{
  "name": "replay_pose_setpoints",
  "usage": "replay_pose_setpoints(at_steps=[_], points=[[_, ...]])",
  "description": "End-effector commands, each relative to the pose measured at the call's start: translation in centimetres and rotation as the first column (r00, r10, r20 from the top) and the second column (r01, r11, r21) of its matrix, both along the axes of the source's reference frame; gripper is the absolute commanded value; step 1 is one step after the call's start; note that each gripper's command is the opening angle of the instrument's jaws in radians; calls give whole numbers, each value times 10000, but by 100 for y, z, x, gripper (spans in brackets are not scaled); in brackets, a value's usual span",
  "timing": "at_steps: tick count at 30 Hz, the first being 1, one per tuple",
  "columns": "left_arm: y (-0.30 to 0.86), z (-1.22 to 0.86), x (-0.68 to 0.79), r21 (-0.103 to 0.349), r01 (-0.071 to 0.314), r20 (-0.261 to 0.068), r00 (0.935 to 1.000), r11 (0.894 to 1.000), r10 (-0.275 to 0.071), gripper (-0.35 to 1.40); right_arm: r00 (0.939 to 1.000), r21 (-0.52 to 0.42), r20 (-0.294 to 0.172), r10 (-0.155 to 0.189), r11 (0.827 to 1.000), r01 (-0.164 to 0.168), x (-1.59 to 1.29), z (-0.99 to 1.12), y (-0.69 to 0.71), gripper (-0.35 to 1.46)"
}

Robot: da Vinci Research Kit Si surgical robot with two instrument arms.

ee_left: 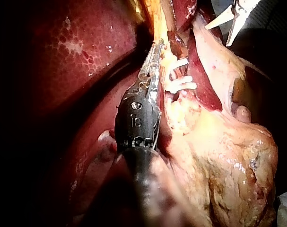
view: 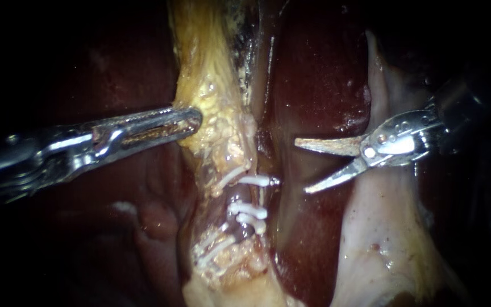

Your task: Go to the cutting position right tube

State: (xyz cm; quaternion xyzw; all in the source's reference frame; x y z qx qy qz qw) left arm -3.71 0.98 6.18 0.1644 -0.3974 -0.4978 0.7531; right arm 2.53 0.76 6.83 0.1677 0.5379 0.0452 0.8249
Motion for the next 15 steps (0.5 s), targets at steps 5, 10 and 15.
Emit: replay_pose_setpoints(at_steps=[5,10,15], points=[[1,-1,0,2,-3,0,10000,10000,3,-35,10000,28,-37,-51,10000,51,0,-1,0,143],[2,-13,9,54,-42,35,10000,10000,42,-35,10000,813,43,11,9967,-15,3,9,-8,143],[11,-41,28,92,33,49,10000,10000,-34,-35,9987,1776,441,-252,9839,170,14,32,-25,143]])
